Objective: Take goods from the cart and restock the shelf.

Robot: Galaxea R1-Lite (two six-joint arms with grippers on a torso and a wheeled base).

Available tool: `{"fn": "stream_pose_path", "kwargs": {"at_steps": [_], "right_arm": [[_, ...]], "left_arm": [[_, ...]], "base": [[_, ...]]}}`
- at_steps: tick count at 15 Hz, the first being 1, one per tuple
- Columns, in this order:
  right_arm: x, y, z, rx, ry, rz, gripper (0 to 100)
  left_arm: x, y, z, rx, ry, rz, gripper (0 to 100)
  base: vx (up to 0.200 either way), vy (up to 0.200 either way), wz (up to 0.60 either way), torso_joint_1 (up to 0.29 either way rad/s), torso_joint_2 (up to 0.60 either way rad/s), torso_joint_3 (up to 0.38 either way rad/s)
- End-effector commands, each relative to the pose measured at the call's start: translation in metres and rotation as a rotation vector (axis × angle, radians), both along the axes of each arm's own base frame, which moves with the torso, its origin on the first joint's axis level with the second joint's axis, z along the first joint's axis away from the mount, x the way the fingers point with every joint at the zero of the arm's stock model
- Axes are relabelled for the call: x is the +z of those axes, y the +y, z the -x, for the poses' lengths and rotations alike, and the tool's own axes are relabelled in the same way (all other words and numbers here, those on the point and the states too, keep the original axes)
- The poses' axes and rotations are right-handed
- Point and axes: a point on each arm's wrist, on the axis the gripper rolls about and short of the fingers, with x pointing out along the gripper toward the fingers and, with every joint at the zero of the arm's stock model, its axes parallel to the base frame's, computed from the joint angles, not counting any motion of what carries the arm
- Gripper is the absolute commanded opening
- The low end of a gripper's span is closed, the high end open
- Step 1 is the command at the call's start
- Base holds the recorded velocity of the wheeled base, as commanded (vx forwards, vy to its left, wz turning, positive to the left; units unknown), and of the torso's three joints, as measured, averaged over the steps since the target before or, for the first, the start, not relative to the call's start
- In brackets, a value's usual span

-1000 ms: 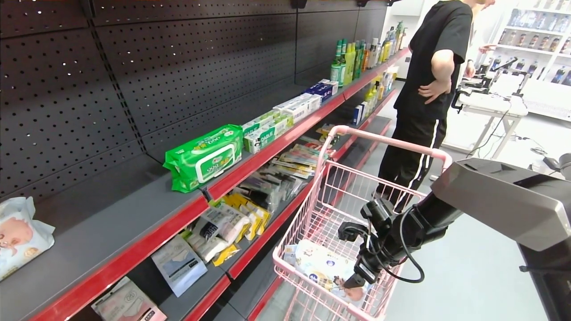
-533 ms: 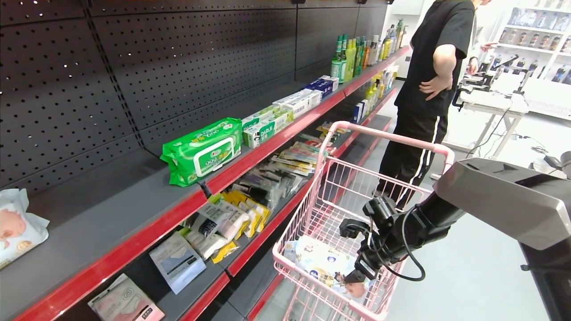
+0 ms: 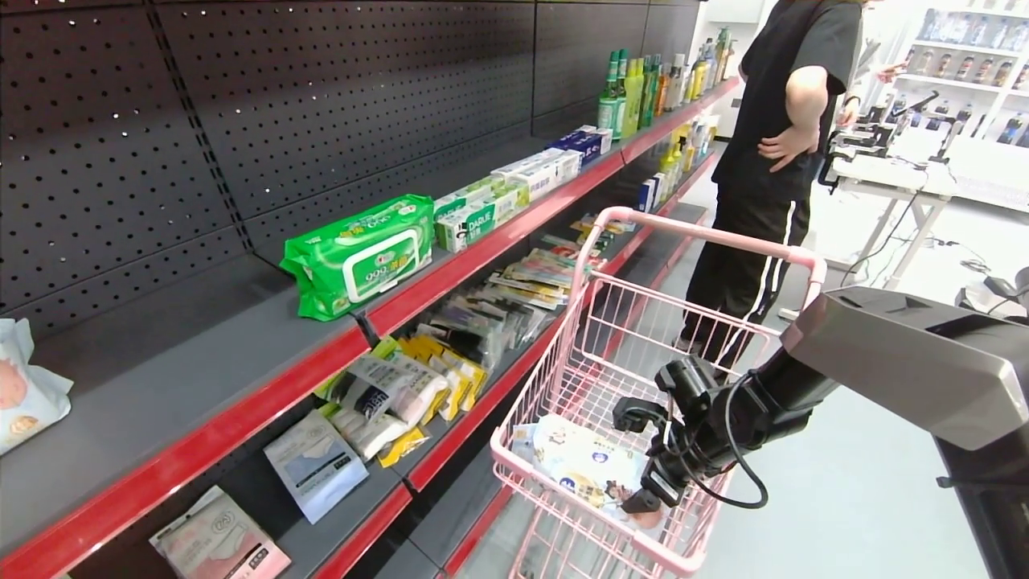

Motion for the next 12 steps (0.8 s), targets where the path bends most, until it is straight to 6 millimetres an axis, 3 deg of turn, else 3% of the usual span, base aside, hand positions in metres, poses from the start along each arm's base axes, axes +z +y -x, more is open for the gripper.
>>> {"fn": "stream_pose_path", "kwargs": {"at_steps": [1,5,10,11,12], "right_arm": [[0.0005,0.0006,0.0004,0.002,-0.001,-0.001,100],[-0.0004,0.0018,0.0006,0.005,0.001,0.000,100],[-0.0064,0.0053,-0.0030,0.010,-0.037,-0.008,100],[-0.0094,0.0025,0.0000,0.008,-0.032,-0.008,0],[-0.0094,0.0025,0.0018,0.008,-0.032,-0.005,0]], "left_arm": [[-0.0001,0.0000,-0.0001,0.001,0.001,0.000,100],[-0.0001,0.0000,-0.0001,0.001,0.001,0.000,100],[-0.0001,0.0000,-0.0001,0.001,0.001,0.000,100],[-0.0001,0.0000,-0.0001,0.001,0.001,0.000,100],[-0.0001,0.0000,-0.0001,0.001,0.001,0.000,100]], "base": [[0.000,0.000,0.00,-0.144,0.36,0.217],[0.000,0.000,0.00,-0.110,0.30,0.172],[0.000,0.000,0.00,-0.007,0.02,0.008],[0.000,0.000,0.00,0.000,0.00,0.000],[0.000,0.000,0.00,0.000,0.00,0.000]]}}
